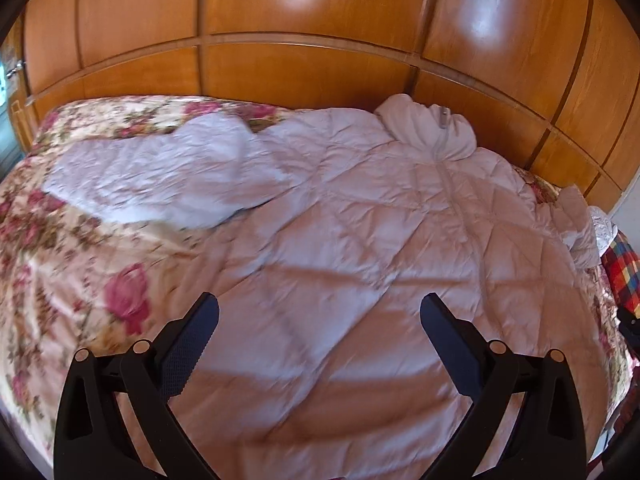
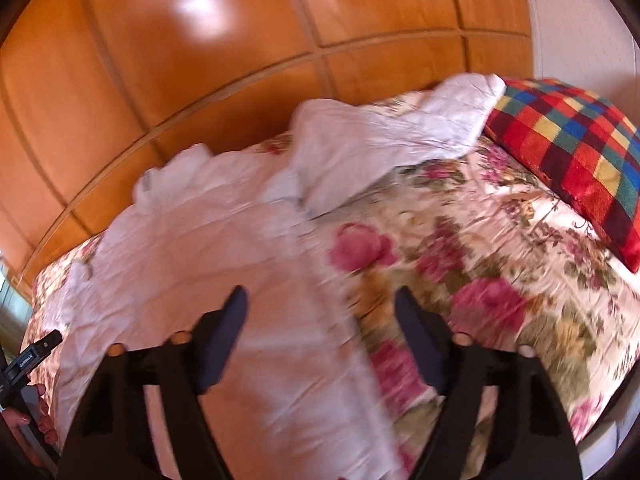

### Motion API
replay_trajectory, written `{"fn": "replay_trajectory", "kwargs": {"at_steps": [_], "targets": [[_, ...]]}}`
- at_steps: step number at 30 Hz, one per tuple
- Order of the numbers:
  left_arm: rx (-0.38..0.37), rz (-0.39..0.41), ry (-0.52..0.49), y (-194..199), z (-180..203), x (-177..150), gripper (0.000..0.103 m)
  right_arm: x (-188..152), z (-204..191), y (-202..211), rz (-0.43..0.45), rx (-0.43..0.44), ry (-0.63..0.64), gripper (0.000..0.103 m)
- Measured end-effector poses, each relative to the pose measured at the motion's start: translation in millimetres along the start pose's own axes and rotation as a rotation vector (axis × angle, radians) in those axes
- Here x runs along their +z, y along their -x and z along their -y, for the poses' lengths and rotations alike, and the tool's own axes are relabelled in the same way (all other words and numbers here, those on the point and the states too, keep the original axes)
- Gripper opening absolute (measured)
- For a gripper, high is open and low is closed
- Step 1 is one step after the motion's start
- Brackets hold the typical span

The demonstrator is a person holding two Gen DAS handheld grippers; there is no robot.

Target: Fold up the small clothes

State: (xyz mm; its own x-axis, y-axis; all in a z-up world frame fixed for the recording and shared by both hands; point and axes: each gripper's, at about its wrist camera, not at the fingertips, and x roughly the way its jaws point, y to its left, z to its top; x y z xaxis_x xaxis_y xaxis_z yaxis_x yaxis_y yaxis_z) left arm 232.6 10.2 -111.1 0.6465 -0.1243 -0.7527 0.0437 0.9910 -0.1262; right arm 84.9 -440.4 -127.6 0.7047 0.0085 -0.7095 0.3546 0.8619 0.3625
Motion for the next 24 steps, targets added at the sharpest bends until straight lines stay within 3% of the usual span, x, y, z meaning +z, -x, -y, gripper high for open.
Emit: {"fn": "replay_trajectory", "kwargs": {"at_steps": [3, 7, 13, 16, 18, 24], "targets": [[0.046, 0.018, -0.021, -15.3, 11.9, 12.7, 0.1, 13.3, 20.7, -9.7, -0.023, 0.0, -0.076, 0.062], [0.035, 0.058, 0.071, -22.2, -11.5, 22.8, 0.1, 17.5, 3.9, -11.6, 0.03, 0.022, -0.018, 0.062], [0.127, 0.106, 0.234, -25.1, -88.0, 42.6, 0.1, 18.9, -39.4, -46.0, 0.034, -0.018, 0.064, 0.062], [0.196, 0.168, 0.307, -18.1, -134.9, 52.1, 0.1, 16.0, -54.5, -57.4, 0.051, -0.051, 0.109, 0.063], [0.251, 0.188, 0.379, -13.8, -171.4, 57.6, 0.1, 9.2, -63.4, -63.5, 0.07, -0.082, 0.165, 0.068], [0.248, 0.178, 0.657, -13.1, -284.7, 57.5, 0.1, -5.7, -59.2, -71.9, 0.095, -0.131, 0.178, 0.07]]}}
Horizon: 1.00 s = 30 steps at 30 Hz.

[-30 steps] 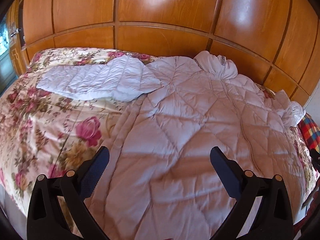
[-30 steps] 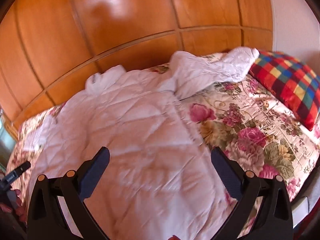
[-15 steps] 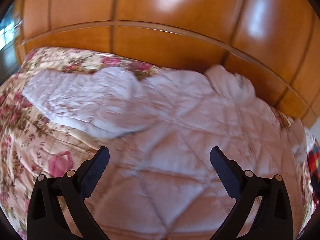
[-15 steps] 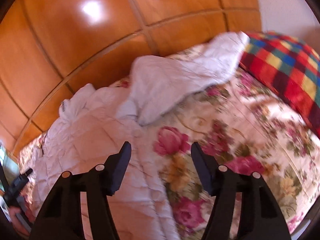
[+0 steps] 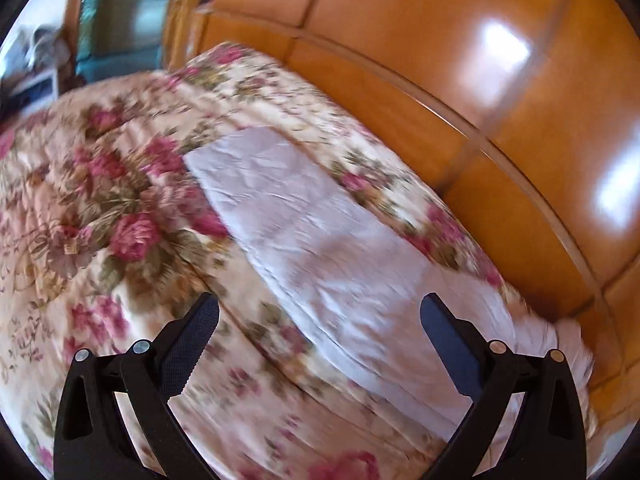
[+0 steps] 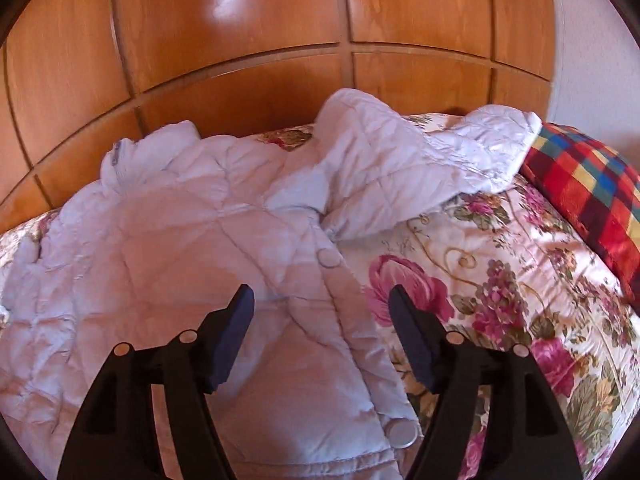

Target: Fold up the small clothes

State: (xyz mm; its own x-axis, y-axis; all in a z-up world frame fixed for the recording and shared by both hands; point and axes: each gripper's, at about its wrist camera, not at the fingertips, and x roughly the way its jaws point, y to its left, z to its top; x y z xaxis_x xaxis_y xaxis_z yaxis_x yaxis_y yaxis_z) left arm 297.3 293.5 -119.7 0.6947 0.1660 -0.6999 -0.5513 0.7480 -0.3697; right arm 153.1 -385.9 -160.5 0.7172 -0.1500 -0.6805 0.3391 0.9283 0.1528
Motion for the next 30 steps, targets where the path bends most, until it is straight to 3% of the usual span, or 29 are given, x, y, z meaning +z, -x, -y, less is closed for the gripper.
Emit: {"fn": "replay_trajectory", "kwargs": {"at_steps": [4, 6, 9, 11, 14, 19, 22, 27, 30], "targets": [[0.081, -0.011, 0.087, -18.9, -42.3, 20.8, 0.095, -3.4, 10.1, -9.0, -0.03, -0.007, -0.052, 0.07], [0.069, -0.05, 0.134, -33.1, -60.1, 27.7, 0.081, -3.7, 11.4, -11.3, -0.039, -0.006, -0.06, 0.071], [0.011, -0.121, 0.247, -59.2, -83.3, 33.6, 0.073, -4.9, 11.6, -12.6, -0.042, -0.012, -0.06, 0.073], [-0.009, -0.107, 0.29, -68.6, -89.5, 37.0, 0.072, -5.3, 10.0, -13.9, -0.046, -0.022, -0.056, 0.073], [-0.033, -0.098, 0.278, -80.2, -87.6, 45.9, 0.072, -6.0, 8.0, -15.4, -0.05, -0.038, -0.048, 0.074], [-0.041, -0.086, 0.385, -90.7, -93.8, 55.6, 0.072, -6.3, 5.8, -16.3, -0.05, -0.055, -0.039, 0.075], [-0.005, -0.096, 0.382, -96.5, -91.8, 63.5, 0.054, -6.6, 4.1, -16.7, -0.051, -0.064, -0.033, 0.076], [0.029, -0.111, 0.424, -98.9, -96.6, 65.6, 0.008, -6.7, 4.8, -18.0, -0.05, -0.065, -0.038, 0.076], [-0.002, -0.086, 0.414, -89.0, -92.6, 70.4, 0.001, -6.6, 6.7, -18.9, -0.051, -0.058, -0.046, 0.076]]}}
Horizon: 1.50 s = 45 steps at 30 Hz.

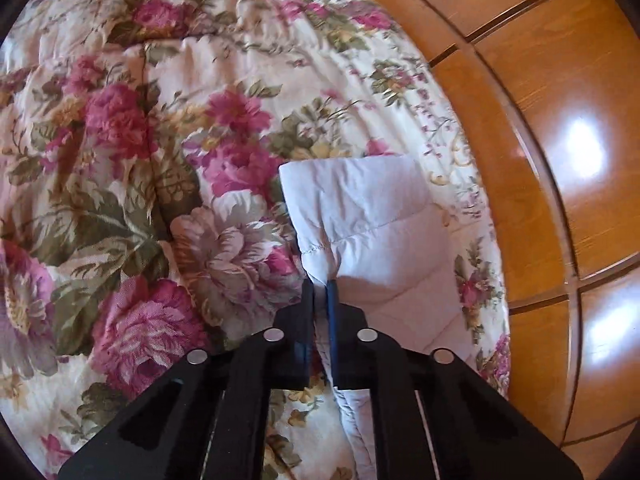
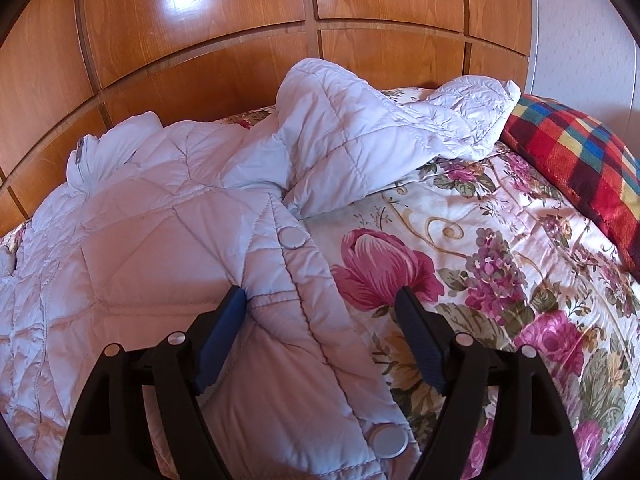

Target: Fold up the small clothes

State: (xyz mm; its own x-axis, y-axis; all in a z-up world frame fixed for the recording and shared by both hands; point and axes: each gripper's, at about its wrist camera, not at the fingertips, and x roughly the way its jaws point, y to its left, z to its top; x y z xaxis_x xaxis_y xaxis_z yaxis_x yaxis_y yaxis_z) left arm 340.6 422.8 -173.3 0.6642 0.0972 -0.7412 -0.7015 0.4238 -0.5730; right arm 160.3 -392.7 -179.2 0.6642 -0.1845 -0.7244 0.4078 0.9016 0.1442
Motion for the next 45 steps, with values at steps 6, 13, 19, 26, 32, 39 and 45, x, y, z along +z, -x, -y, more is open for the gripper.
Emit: {"fn": "replay_trajectory", "kwargs": {"at_steps": [6, 13, 19, 26, 32, 39, 45], "targets": [[-0.14, 0.072, -0.04, 47.4, 37.1, -1.5, 0.001, 0.0, 1.3, 0.9, 0.004, 0.003, -0.003, 0.077], [-0.276, 0.147, -0.237, 106.0, 101.7, -42.6, 0.001, -0.5, 2.8, 2.8, 0.011, 0.014, -0.015, 0.077], [-0.439, 0.119, -0.482, 144.9, 160.7, -122.4, 0.001, -0.2, 4.6, 3.9, 0.016, 0.027, -0.027, 0.077], [-0.565, 0.045, -0.728, 164.7, 198.2, -243.9, 0.001, -0.5, 5.1, 6.8, 0.026, 0.029, -0.032, 0.078], [-0.537, 0.013, -0.945, 144.0, 206.8, -342.0, 0.001, 4.6, -6.8, 20.3, 0.046, -0.01, 0.033, 0.079], [-0.494, -0.065, -1.155, 106.5, 206.3, -396.1, 0.001, 24.3, -54.2, 63.6, 0.068, 0.235, 0.085, 0.084], [-0.582, -0.043, -1.147, 140.5, 180.8, -388.6, 0.048, 41.9, -117.4, 32.3, -0.194, 0.657, -0.003, 0.085]]}}
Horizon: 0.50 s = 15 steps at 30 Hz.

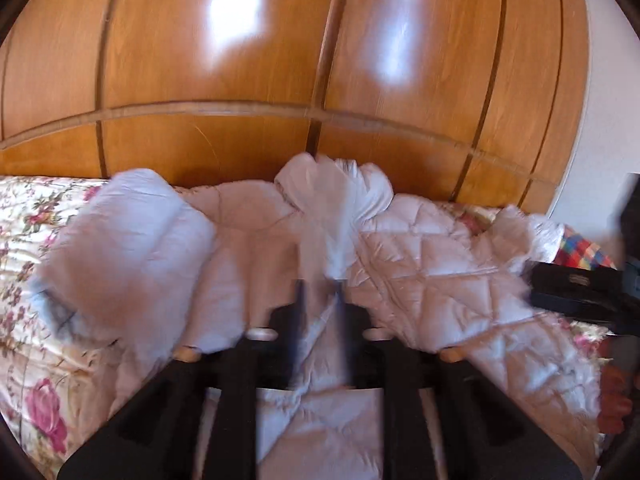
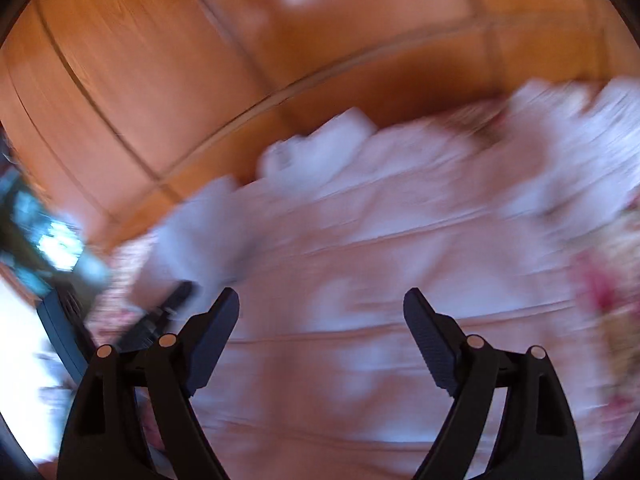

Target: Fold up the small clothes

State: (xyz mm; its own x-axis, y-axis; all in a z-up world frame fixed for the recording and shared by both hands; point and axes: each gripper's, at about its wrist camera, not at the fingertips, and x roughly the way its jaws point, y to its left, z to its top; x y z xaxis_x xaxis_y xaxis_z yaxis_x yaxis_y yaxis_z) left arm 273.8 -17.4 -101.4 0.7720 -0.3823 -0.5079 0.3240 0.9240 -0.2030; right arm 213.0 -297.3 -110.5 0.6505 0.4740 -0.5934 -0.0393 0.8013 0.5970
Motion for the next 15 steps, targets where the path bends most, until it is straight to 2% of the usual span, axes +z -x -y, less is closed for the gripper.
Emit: {"fn": "replay_trajectory", "kwargs": {"at_steps": [1, 2, 4, 6, 7, 10, 12, 14, 15], "targets": [[-0.004, 0.035, 0.015, 11.0, -2.3, -1.4, 0.063, 2.8, -7.5, -16.7, -0.043, 0.033, 0.006, 0.085], [-0.006, 0.114, 0.049, 30.7, -12.5, -4.9, 0.077, 3.6, -13.7, -27.9, -0.063, 0.041, 0.016, 0.086], [0.019, 0.205, 0.096, 53.2, -28.5, -7.8, 0.078, 4.7, -22.0, -49.4, -0.093, 0.044, 0.02, 0.089], [0.125, 0.272, 0.166, 69.1, -49.8, -15.3, 0.078, 3.5, -23.8, -66.2, -0.125, 0.059, -0.007, 0.091], [0.158, 0.275, 0.212, 71.8, -61.8, -20.1, 0.078, 3.6, -21.9, -75.7, -0.139, 0.042, -0.029, 0.091], [0.184, 0.225, 0.42, 65.3, -104.3, -43.7, 0.078, -1.5, -15.9, -88.8, -0.159, -0.046, -0.111, 0.088], [0.194, 0.156, 0.568, 55.7, -132.3, -59.1, 0.071, -2.6, -8.8, -88.0, -0.136, -0.019, -0.177, 0.086], [0.198, 0.094, 0.646, 45.6, -148.5, -64.2, 0.07, 0.5, -4.3, -93.8, -0.13, -0.027, -0.196, 0.083], [0.203, 0.038, 0.655, 33.8, -149.6, -64.7, 0.066, 2.3, -3.2, -98.3, -0.13, -0.041, -0.204, 0.076]]}}
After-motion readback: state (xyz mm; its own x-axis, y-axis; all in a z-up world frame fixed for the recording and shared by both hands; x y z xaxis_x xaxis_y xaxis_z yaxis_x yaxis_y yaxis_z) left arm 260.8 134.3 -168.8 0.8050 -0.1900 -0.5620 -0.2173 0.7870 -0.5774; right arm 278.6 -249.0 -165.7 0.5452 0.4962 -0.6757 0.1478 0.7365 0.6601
